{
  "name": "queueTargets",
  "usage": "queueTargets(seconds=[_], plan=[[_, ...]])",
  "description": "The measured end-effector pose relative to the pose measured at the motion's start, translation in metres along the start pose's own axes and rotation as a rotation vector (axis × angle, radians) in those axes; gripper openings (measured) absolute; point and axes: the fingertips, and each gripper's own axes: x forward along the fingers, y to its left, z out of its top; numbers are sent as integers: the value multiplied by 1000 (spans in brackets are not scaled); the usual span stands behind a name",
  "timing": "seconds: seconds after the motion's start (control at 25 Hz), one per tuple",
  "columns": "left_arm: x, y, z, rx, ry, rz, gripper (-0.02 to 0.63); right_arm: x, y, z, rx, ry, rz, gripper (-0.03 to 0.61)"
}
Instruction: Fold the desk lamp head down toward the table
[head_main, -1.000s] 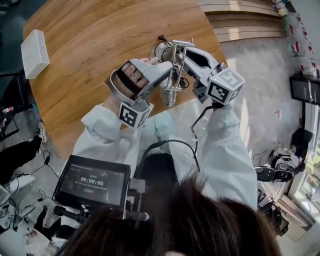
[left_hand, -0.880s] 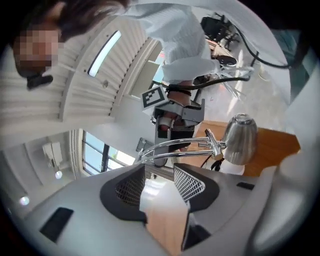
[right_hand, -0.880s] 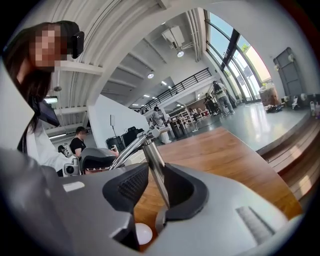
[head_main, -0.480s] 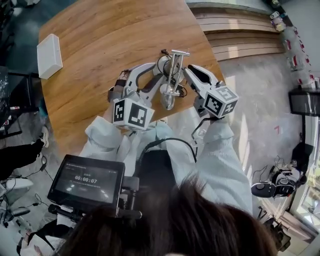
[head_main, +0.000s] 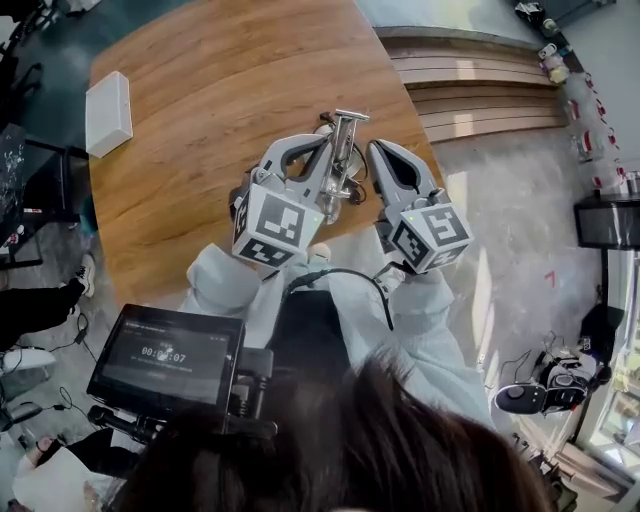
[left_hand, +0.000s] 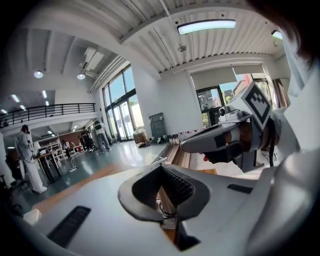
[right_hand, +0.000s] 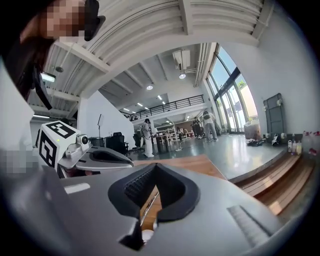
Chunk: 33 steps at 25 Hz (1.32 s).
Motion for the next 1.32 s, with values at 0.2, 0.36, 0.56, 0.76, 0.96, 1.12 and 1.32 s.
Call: queueTargets(seconds=[0.2,0.36,0.56,0.76,0.96,1.12,1.32], plan=[[-1,1,11,-45,-13,30,3,0,6,10,-33,-8,-17,2],[1,1,14,-55,-14,33,3,3,7,8,9,-12,22,0],[3,4,18,-72,-26,38,3,4,6,7,-10,3,17,0],[3,4,22,-74,-30,33,3,3,7,7,-7,11,18,0],[3,5,22,-88,-33,31,3,3,8,7,0,12,16,0],[3,4,23,-105,-34,31,3,4,8,6,6,13,19,0],[4,6,21,-104,-26,37,3,6,9,5,9,19,27,0]])
